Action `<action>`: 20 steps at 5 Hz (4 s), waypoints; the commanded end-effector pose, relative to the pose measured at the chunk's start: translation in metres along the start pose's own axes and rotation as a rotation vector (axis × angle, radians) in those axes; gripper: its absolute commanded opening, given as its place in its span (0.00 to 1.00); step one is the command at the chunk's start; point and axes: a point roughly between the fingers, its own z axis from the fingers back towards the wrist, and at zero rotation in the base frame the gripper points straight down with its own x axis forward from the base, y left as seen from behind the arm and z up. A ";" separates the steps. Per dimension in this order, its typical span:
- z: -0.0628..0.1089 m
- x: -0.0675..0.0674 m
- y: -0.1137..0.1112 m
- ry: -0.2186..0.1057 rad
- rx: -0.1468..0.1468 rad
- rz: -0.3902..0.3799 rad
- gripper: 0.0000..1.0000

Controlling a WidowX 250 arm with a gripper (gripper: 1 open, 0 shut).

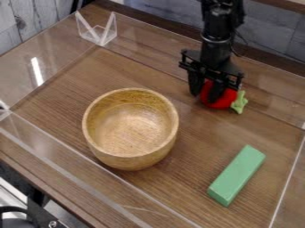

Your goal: Move the red fruit to the left

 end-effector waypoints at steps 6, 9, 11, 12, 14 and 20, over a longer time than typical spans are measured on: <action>0.100 -0.021 0.042 -0.176 -0.024 0.039 0.00; 0.085 -0.024 0.032 -0.176 -0.015 0.104 0.00; 0.098 -0.033 0.048 -0.177 -0.023 0.043 0.00; 0.088 -0.039 0.060 -0.177 -0.011 0.128 0.00; 0.078 -0.046 0.076 -0.179 0.008 0.235 0.00; 0.087 -0.028 0.163 -0.171 0.068 0.381 0.00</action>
